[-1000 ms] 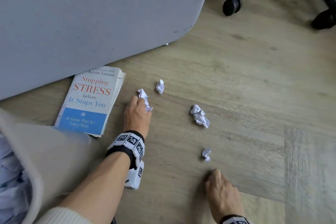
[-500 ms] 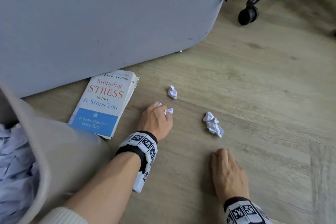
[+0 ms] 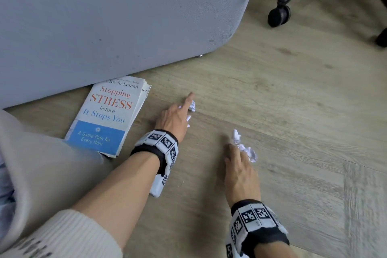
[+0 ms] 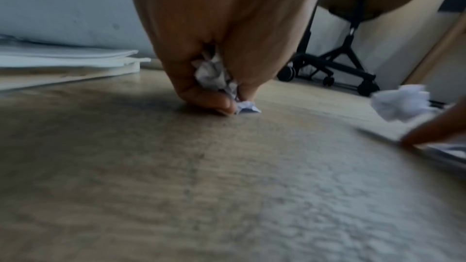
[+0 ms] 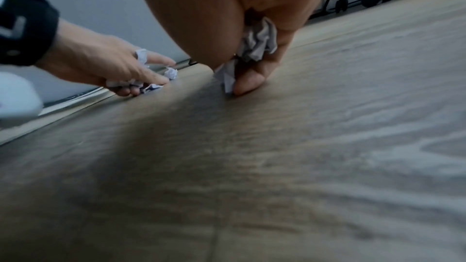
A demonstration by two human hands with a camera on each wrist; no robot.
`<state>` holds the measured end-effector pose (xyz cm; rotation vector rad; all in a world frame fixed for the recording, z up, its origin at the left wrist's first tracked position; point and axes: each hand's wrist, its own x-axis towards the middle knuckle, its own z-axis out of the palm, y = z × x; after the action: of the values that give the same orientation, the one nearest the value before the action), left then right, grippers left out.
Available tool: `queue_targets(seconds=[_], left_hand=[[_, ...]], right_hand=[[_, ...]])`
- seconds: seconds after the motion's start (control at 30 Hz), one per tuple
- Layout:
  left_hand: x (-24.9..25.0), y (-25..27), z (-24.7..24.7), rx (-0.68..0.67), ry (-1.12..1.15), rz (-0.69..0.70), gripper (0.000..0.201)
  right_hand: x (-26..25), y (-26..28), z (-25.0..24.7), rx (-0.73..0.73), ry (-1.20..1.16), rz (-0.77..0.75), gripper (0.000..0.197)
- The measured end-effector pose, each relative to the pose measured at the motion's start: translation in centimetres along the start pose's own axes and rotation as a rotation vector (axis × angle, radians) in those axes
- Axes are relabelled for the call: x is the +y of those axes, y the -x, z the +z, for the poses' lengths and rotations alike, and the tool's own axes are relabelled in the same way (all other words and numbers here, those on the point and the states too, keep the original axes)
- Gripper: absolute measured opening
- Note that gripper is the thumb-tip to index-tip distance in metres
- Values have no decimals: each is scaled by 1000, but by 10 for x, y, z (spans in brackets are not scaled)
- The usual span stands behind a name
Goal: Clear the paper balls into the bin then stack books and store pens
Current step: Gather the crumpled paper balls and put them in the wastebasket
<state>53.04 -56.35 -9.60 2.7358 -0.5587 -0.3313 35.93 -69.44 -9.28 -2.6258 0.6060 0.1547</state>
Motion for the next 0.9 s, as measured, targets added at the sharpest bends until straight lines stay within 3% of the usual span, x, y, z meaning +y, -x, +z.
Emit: queue_targets(seconds=[0.1, 0.17, 0.3, 0.4, 0.63, 0.7, 0.83, 0.9], left_hand=[[1, -8, 1, 4, 77, 30, 23], [5, -5, -2, 2, 67, -21, 11], [14, 10, 0, -24, 44, -90, 14], [23, 26, 5, -47, 74, -57, 14], [71, 24, 3, -32, 230, 39, 8], [82, 22, 9, -31, 227, 38, 13], [92, 32, 29, -135, 33, -2, 71], [95, 38, 37, -172, -118, 56, 80]], right_hand=[[6, -2, 3, 23, -18, 40, 13], [9, -1, 2, 11, -24, 12, 7], [8, 12, -5, 60, -80, -106, 16], [1, 19, -16, 126, -136, -141, 23], [14, 9, -34, 266, -518, 68, 16], [18, 8, -41, 318, -574, 95, 15], [32, -2, -37, 343, -495, 129, 17], [35, -8, -31, 342, -419, 141, 24]])
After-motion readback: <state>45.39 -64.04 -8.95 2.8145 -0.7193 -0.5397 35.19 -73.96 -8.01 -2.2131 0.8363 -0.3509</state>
